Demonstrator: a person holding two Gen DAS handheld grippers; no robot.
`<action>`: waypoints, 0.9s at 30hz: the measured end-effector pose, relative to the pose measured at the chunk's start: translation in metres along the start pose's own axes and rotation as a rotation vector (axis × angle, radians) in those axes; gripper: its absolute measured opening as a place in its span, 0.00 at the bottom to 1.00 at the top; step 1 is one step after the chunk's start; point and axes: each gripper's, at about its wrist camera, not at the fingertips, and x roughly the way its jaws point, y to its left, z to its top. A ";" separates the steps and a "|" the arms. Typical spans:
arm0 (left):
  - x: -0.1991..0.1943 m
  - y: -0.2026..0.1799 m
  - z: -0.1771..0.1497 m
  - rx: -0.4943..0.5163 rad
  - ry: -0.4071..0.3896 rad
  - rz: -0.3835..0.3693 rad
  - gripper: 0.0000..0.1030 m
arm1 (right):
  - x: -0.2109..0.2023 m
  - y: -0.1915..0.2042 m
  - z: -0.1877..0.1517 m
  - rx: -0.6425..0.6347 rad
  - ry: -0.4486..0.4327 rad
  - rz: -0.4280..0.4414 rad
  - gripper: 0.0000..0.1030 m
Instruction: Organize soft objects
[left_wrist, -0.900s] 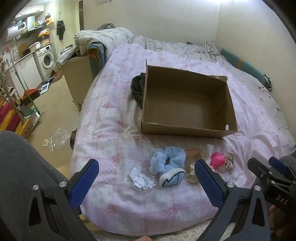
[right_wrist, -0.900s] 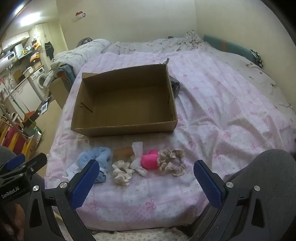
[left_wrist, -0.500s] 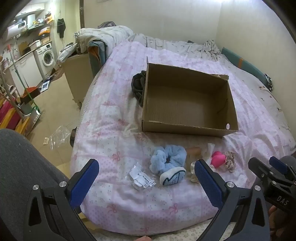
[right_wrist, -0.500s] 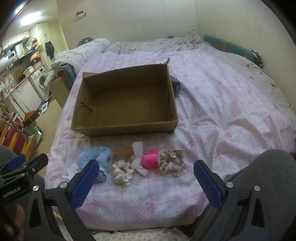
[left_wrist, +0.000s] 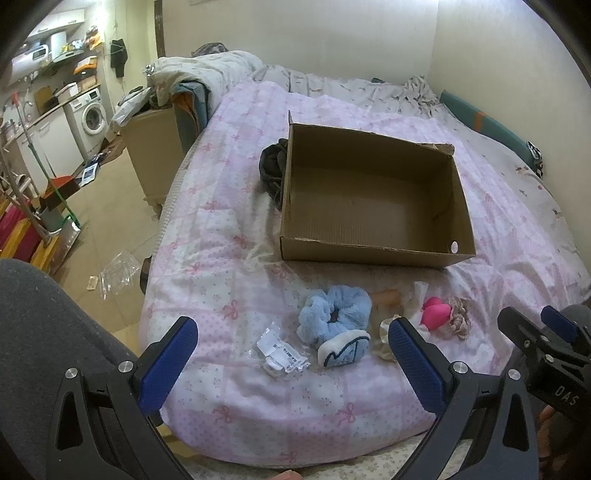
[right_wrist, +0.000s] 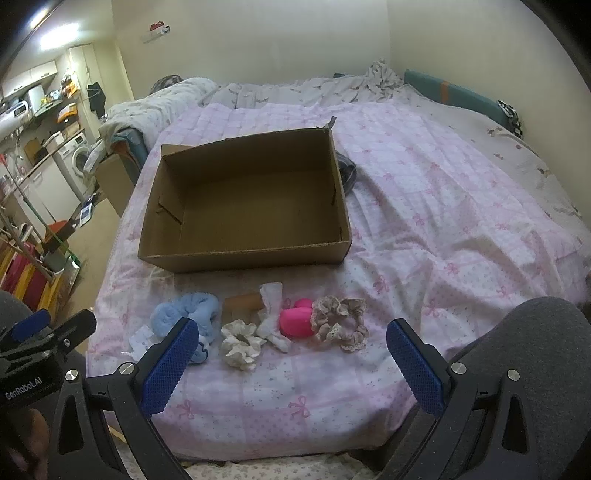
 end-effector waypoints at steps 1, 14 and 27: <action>0.000 0.000 0.000 0.000 0.001 0.000 1.00 | 0.001 -0.001 -0.001 0.001 -0.003 0.000 1.00; 0.001 -0.001 0.000 0.005 0.003 0.001 1.00 | -0.004 -0.001 0.001 0.004 0.003 0.001 1.00; -0.013 -0.003 0.002 0.021 -0.064 0.006 1.00 | -0.010 -0.002 -0.002 0.015 -0.014 -0.031 1.00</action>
